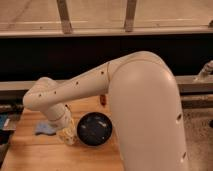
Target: Knock the bottle over
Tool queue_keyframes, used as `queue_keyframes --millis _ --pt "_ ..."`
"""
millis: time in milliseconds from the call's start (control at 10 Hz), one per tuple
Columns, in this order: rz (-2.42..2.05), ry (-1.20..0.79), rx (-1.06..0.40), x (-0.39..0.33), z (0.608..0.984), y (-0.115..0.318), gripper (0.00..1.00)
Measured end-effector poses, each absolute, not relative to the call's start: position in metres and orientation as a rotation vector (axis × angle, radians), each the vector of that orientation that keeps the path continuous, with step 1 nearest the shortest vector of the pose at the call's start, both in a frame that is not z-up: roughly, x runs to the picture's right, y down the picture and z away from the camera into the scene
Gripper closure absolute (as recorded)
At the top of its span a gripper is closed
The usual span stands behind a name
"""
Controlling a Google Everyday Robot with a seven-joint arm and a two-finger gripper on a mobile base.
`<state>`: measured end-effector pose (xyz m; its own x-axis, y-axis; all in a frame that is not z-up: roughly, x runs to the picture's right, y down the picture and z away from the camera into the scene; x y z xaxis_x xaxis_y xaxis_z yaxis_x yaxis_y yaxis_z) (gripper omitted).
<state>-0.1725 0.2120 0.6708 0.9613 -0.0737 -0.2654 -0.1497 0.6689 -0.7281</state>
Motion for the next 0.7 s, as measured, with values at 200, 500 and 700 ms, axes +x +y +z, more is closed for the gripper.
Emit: queue_keyframes --millis 200,500,700 --pt "0.016 0.242 -0.845 -0.199 0.675 0.208 1.00" --pt "-0.033 0.187 -0.825 -0.235 0.705 0.180 1.00" --pt "-0.067 0.183 -0.789 -0.249 0.723 0.161 1.00"
